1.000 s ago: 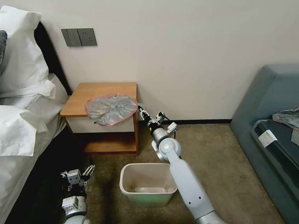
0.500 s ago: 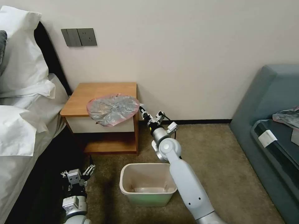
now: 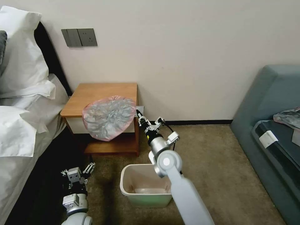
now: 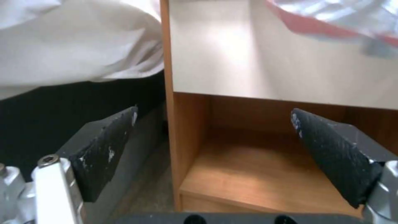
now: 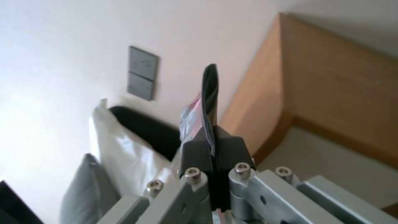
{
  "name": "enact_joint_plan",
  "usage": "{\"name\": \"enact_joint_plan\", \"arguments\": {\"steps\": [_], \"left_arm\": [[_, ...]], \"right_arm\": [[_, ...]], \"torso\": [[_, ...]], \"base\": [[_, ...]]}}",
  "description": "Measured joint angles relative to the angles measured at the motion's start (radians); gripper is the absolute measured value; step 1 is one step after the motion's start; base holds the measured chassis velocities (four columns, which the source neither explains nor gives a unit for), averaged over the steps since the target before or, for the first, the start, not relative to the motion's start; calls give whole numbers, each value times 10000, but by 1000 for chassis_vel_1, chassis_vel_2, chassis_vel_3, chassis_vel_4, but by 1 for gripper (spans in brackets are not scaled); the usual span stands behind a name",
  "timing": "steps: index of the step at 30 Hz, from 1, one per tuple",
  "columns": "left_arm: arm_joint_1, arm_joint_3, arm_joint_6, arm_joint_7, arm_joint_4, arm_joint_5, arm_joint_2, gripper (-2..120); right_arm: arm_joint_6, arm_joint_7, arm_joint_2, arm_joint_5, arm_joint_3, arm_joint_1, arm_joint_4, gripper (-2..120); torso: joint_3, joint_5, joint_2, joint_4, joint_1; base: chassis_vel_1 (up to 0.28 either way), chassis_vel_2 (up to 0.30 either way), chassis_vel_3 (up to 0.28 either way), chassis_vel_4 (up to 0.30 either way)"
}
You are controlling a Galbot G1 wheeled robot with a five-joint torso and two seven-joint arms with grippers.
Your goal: Pick up the garbage bag from the table and place it over the trash can.
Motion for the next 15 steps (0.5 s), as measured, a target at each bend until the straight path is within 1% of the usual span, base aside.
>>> {"name": "enact_joint_plan", "arguments": {"steps": [2,4,5,6,7,8,9,11,12,13,15], "left_arm": [[-5,-13,2,-8,-3,-55,37,98],[-11,-14,5,-12,-3,-85,58,98],[-11,-14,5,-12,-3,-85,58,98],[-14,-15,6,-13,-3,-89,65,98],[-16,-15,8,-20,7,-113,82,98],[-25,-14,1,-26,74,-154,136,98],[-25,-14,1,-26,74,-154,136,98],[-27,-7,-14,-26,104,-167,171,98],[-27,-7,-14,-26,104,-167,171,98],[-27,10,-25,-27,117,-172,194,98],[-27,26,-33,-26,117,-173,204,98]], "right_arm": [[99,196,-176,-97,-171,-414,541,0],[201,801,-430,-242,-379,-831,1102,0],[201,801,-430,-242,-379,-831,1102,0],[226,1033,-512,-261,-456,-944,1274,0],[326,1646,-860,-396,-722,-1462,1861,0],[401,2241,-1520,-685,-1168,-2364,2668,0],[401,2241,-1520,-685,-1168,-2364,2668,0],[451,2722,-1846,-780,-1431,-2859,3107,0],[451,2722,-1846,-780,-1431,-2859,3107,0],[567,3279,-2045,-986,-1678,-3281,3457,0],[607,3488,-2162,-1183,-1782,-3511,3596,0]], "torso": [[0,0,0,2,0],[0,2,0,0,0],[0,2,0,0,0],[0,1,0,0,0],[0,0,0,2,0],[0,1,0,0,0],[0,1,0,0,0],[1,0,0,0,0],[1,0,0,0,0],[0,0,0,0,0],[1,2,-1,4,0]], "base": [[0,0,0,0],[0,0,0,0],[0,0,0,0],[0,0,0,0],[0,0,0,0],[0,0,0,0],[0,0,0,0],[0,0,0,0],[0,0,0,0],[0,0,0,0],[0,0,0,0]]}}
